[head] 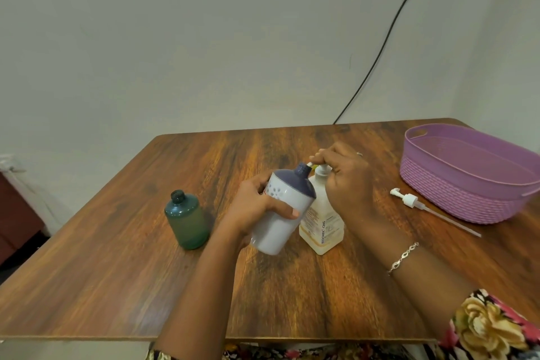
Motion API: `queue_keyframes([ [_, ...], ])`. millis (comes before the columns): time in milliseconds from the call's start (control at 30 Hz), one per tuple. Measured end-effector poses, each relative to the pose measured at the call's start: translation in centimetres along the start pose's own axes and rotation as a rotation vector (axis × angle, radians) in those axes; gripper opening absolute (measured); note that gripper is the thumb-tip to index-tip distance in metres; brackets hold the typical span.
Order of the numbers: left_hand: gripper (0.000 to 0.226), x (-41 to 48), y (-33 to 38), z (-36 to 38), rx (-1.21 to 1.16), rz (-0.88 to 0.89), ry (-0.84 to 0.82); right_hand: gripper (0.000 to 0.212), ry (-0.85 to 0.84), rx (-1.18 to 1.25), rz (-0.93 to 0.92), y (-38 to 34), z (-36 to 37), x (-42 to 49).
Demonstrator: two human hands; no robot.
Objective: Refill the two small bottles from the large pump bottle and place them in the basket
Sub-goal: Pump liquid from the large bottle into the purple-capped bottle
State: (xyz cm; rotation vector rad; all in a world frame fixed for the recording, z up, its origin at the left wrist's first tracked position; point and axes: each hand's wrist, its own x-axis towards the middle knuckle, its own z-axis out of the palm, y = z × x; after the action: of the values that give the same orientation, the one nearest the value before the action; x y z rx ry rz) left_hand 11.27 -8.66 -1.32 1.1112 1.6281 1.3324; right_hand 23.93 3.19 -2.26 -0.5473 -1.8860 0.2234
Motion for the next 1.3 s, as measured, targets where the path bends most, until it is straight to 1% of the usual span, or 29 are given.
queue_keyframes([
  [200, 0.061, -0.2, -0.1, 0.4, -0.02, 0.004, 0.003, 0.025, -0.009, 0.039, 0.013, -0.4, -0.4, 0.3],
  [400, 0.066, 0.3, -0.1, 0.1, 0.008, 0.014, 0.004, 0.026, -0.01, 0.027, 0.005, -0.2, -0.3, 0.5],
  [567, 0.052, 0.2, -0.2, 0.3, -0.035, 0.013, 0.009, 0.025, -0.024, -0.028, -0.048, 0.1, -0.1, -0.1],
  [733, 0.045, 0.1, -0.4, 0.4, -0.048, 0.016, 0.007, 0.032, -0.017, 0.029, -0.047, -0.6, -0.5, -0.2],
  [800, 0.044, -0.2, -0.2, 0.4, -0.05, 0.01, 0.002, 0.03, -0.028, 0.053, -0.026, -0.9, -0.7, 0.0],
  [867, 0.045, -0.2, -0.1, 0.3, -0.038, 0.018, -0.006, 0.028, -0.033, 0.05, -0.012, -1.0, -0.7, 0.3],
  [1033, 0.06, -0.3, 0.2, -0.1, -0.032, 0.029, 0.003, 0.027, -0.032, 0.026, -0.001, -1.0, -0.8, 0.6],
  [1167, 0.05, -0.2, -0.1, 0.1, -0.041, 0.029, 0.0, 0.024, -0.018, -0.01, -0.072, -1.1, -0.5, 0.1],
  [1233, 0.046, -0.3, -0.3, 0.2, -0.05, 0.021, 0.005, 0.021, -0.042, -0.021, -0.07, -1.0, -0.3, -0.1],
  [1300, 0.045, -0.3, -0.3, 0.3, -0.061, 0.02, 0.005, 0.025, -0.029, -0.001, -0.054, -1.0, -0.3, -0.2],
])
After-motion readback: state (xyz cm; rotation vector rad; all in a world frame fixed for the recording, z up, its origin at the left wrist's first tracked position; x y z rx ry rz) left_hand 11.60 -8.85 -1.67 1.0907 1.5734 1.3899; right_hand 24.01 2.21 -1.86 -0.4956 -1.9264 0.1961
